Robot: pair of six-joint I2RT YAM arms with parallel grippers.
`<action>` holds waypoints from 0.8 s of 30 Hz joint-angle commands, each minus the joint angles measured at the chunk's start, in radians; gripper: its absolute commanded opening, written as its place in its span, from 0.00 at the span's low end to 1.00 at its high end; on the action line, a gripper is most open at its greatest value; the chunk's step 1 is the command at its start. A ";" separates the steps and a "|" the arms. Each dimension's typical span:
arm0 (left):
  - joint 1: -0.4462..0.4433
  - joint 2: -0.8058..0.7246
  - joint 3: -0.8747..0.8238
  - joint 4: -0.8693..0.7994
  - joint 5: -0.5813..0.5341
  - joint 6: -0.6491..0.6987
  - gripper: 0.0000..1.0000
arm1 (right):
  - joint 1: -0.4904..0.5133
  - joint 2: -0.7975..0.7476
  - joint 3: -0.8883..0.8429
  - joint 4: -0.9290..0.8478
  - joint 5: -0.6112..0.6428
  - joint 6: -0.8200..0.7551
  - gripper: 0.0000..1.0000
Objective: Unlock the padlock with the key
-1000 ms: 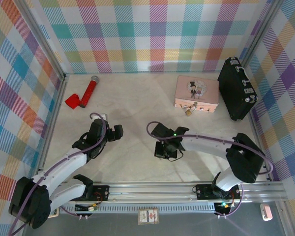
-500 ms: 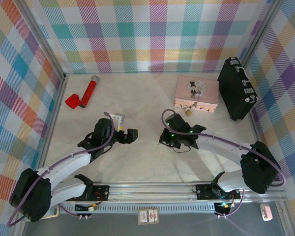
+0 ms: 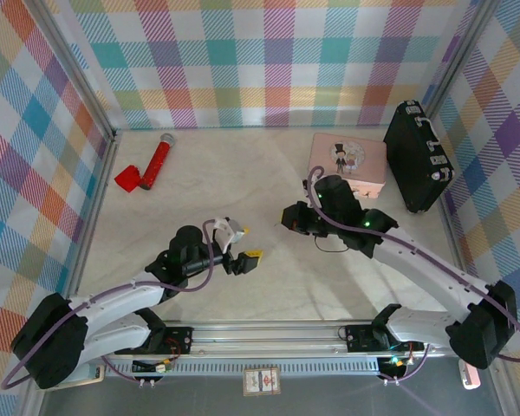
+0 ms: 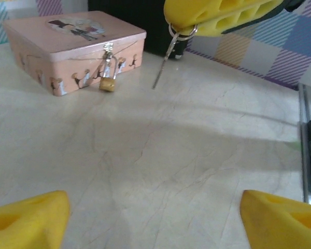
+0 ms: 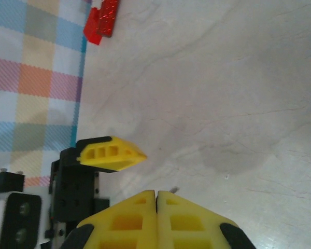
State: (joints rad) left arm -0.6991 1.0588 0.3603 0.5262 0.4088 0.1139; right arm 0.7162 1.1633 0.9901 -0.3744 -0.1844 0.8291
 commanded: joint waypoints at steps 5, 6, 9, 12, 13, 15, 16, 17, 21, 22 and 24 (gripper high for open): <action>-0.011 0.109 0.091 0.109 0.134 0.090 0.62 | 0.005 -0.038 -0.066 0.122 -0.151 0.061 0.00; -0.011 0.115 0.082 0.140 0.123 0.086 0.62 | 0.006 -0.042 -0.070 0.125 -0.151 0.063 0.00; -0.011 0.147 0.084 0.182 0.120 0.085 0.61 | 0.007 -0.061 -0.089 0.133 -0.152 0.072 0.00; -0.010 0.187 0.103 0.210 0.157 0.073 0.55 | 0.009 -0.073 -0.108 0.161 -0.161 0.085 0.00; -0.011 0.198 0.103 0.234 0.165 0.066 0.52 | 0.011 -0.071 -0.109 0.164 -0.164 0.087 0.00; -0.011 0.213 0.107 0.259 0.166 0.059 0.49 | 0.012 -0.064 -0.108 0.166 -0.172 0.088 0.00; -0.011 0.222 0.111 0.265 0.172 0.058 0.47 | 0.013 -0.062 -0.108 0.167 -0.171 0.088 0.00; -0.010 0.233 0.120 0.263 0.193 0.058 0.40 | 0.015 -0.062 -0.110 0.170 -0.169 0.090 0.00; -0.010 0.257 0.134 0.276 0.209 0.041 0.37 | 0.018 -0.058 -0.117 0.183 -0.171 0.098 0.00; -0.011 0.260 0.132 0.285 0.209 0.037 0.36 | 0.019 -0.056 -0.117 0.183 -0.172 0.097 0.00; -0.011 0.263 0.131 0.288 0.217 0.032 0.36 | 0.021 -0.053 -0.116 0.185 -0.173 0.098 0.00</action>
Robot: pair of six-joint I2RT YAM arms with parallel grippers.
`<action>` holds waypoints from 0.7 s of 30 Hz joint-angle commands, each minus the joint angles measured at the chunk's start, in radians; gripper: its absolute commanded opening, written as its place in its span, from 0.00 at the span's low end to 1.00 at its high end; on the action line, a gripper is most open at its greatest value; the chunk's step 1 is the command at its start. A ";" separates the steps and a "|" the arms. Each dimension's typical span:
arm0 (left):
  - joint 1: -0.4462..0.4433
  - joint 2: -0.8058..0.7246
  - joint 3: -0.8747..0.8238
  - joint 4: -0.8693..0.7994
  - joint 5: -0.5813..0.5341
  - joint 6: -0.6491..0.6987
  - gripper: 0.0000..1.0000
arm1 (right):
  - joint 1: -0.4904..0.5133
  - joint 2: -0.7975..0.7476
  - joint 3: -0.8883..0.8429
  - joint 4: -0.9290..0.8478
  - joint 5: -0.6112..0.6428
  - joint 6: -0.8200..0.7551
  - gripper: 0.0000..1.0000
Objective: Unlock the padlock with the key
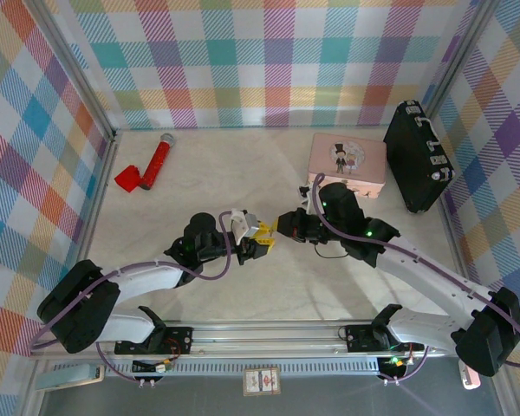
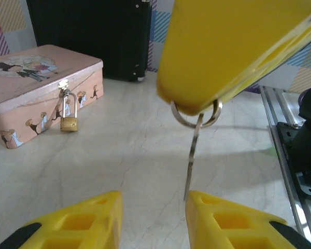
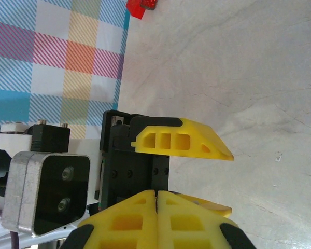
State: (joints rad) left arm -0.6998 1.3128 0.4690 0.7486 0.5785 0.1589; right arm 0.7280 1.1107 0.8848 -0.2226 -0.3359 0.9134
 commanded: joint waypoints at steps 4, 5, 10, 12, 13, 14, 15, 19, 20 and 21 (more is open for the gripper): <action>-0.010 0.008 0.023 0.062 0.059 -0.019 0.34 | 0.011 0.007 -0.011 0.039 -0.018 0.016 0.00; -0.010 0.006 0.023 0.061 0.061 -0.019 0.33 | 0.011 0.011 -0.009 0.041 -0.017 0.017 0.00; -0.010 -0.002 0.024 0.043 0.057 -0.019 0.31 | 0.013 0.024 -0.008 0.046 -0.017 0.022 0.00; -0.010 -0.004 0.027 0.034 0.062 -0.017 0.28 | 0.013 0.027 -0.007 0.047 -0.016 0.022 0.00; -0.010 -0.005 0.031 0.026 0.061 -0.015 0.27 | 0.014 0.027 -0.009 0.047 -0.013 0.023 0.00; -0.010 -0.006 0.033 0.019 0.063 -0.015 0.26 | 0.014 0.028 -0.008 0.046 -0.011 0.024 0.00; -0.010 -0.005 0.033 0.021 0.062 -0.015 0.26 | 0.014 0.029 -0.009 0.046 -0.009 0.026 0.00; -0.010 -0.004 0.031 0.030 0.054 -0.013 0.25 | 0.016 0.032 -0.010 0.046 0.003 0.029 0.00; -0.010 -0.003 0.031 0.030 0.051 -0.013 0.24 | 0.016 0.034 -0.010 0.044 0.006 0.031 0.00; -0.010 -0.001 0.032 0.030 0.049 -0.013 0.24 | 0.016 0.034 -0.011 0.044 0.008 0.033 0.00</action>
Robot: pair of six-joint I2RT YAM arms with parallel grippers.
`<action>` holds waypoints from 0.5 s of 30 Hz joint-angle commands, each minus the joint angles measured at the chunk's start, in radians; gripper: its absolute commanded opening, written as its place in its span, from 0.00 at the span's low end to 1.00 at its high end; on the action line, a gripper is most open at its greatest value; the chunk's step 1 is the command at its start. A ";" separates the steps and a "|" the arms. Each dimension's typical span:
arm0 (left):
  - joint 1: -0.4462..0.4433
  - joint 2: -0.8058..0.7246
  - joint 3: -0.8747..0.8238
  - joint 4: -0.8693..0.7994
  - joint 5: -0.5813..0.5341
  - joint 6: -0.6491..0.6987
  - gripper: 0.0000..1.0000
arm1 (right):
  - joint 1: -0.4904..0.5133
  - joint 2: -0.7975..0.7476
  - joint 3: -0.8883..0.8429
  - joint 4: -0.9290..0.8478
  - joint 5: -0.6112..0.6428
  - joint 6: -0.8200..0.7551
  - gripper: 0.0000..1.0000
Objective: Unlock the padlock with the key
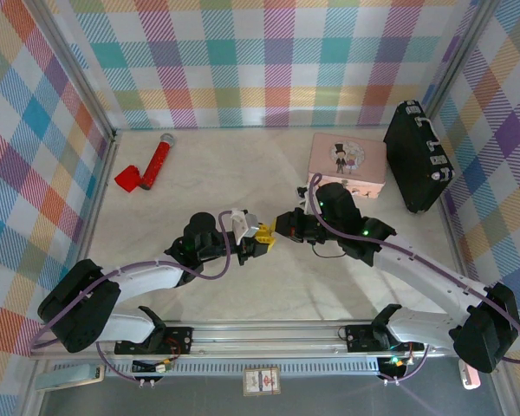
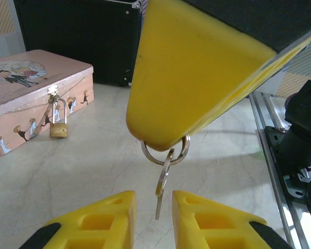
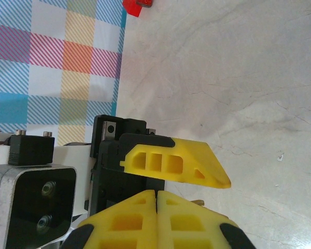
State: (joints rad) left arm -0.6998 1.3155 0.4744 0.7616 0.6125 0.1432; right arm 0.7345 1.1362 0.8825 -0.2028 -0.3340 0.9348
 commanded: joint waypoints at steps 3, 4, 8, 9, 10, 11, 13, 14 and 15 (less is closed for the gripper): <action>-0.009 -0.002 0.030 0.009 0.017 0.002 0.20 | 0.009 0.008 -0.009 0.024 0.010 0.012 0.00; -0.008 -0.003 0.035 -0.005 0.019 0.002 0.19 | 0.009 0.008 -0.008 0.022 0.013 0.011 0.00; -0.008 -0.008 0.043 -0.025 0.018 0.004 0.17 | 0.009 0.011 -0.009 0.018 0.018 0.009 0.00; -0.007 -0.011 0.041 -0.024 0.017 0.005 0.17 | 0.009 0.012 -0.007 0.017 0.019 0.010 0.00; -0.007 -0.016 0.039 -0.026 0.014 0.006 0.16 | 0.009 0.013 -0.009 0.016 0.021 0.009 0.00; -0.007 -0.020 0.038 -0.029 0.012 0.007 0.16 | 0.009 0.014 -0.009 0.015 0.022 0.010 0.00; -0.005 -0.028 0.036 -0.038 0.012 0.009 0.15 | 0.009 0.014 -0.008 0.010 0.029 0.011 0.00; -0.004 -0.031 0.035 -0.039 0.012 0.010 0.15 | 0.009 0.014 -0.011 0.006 0.034 0.012 0.00; -0.004 -0.035 0.034 -0.042 0.010 0.010 0.14 | 0.009 0.011 -0.011 0.004 0.038 0.013 0.00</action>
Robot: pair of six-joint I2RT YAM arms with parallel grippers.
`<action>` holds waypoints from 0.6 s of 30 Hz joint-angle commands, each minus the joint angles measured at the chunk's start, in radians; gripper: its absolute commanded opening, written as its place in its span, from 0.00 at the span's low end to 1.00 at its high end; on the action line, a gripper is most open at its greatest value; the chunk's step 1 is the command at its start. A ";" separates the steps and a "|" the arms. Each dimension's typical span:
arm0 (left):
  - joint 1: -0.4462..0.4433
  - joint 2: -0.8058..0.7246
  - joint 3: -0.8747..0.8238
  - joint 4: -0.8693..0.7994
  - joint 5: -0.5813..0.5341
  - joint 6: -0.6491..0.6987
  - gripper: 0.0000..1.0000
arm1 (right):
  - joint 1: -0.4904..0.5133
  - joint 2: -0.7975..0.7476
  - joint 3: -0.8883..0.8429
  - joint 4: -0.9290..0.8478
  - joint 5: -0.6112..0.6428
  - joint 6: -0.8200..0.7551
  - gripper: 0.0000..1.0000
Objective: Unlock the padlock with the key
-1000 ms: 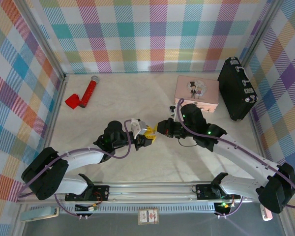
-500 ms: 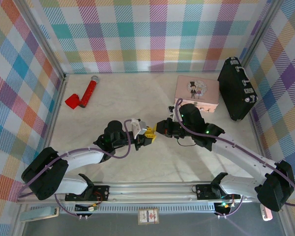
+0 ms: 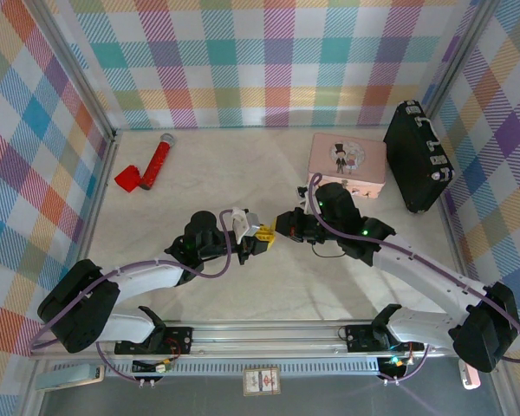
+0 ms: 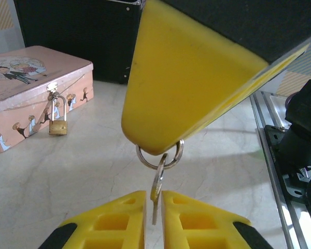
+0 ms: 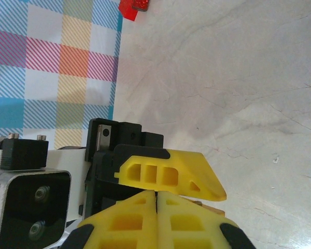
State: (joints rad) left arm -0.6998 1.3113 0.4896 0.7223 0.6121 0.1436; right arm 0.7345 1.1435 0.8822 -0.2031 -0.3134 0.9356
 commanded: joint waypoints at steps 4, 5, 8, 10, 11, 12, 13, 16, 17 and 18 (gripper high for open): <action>-0.001 -0.039 0.018 -0.013 0.006 0.014 0.11 | 0.009 -0.007 -0.019 0.000 0.034 0.014 0.00; 0.000 -0.039 0.019 -0.018 0.006 0.015 0.08 | 0.009 -0.009 -0.020 0.000 0.036 0.013 0.00; 0.002 -0.038 0.031 -0.041 0.012 0.019 0.05 | 0.009 -0.012 -0.023 -0.005 0.042 0.013 0.00; 0.002 -0.038 0.033 -0.041 0.012 0.017 0.04 | 0.009 -0.014 -0.024 -0.008 0.048 0.011 0.00; 0.002 -0.037 0.035 -0.043 0.014 0.017 0.04 | 0.009 -0.017 -0.025 -0.008 0.051 0.013 0.00; 0.002 -0.037 0.035 -0.043 0.012 0.017 0.03 | 0.010 -0.019 -0.029 -0.010 0.052 0.013 0.00; 0.003 -0.037 0.037 -0.047 0.011 0.017 0.02 | 0.009 -0.020 -0.028 -0.009 0.054 0.014 0.00; 0.005 -0.037 0.044 -0.067 0.006 0.023 0.00 | 0.009 -0.027 -0.031 -0.023 0.070 0.004 0.00; 0.007 -0.036 0.051 -0.087 0.006 0.026 0.00 | 0.009 -0.029 -0.030 -0.030 0.077 -0.008 0.00; 0.009 -0.038 0.061 -0.113 0.010 0.029 0.00 | 0.009 -0.031 -0.029 -0.036 0.083 -0.025 0.00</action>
State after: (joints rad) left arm -0.6979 1.2922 0.5091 0.6426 0.6102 0.1505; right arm 0.7399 1.1366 0.8631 -0.2100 -0.2596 0.9356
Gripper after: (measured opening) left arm 0.047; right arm 0.063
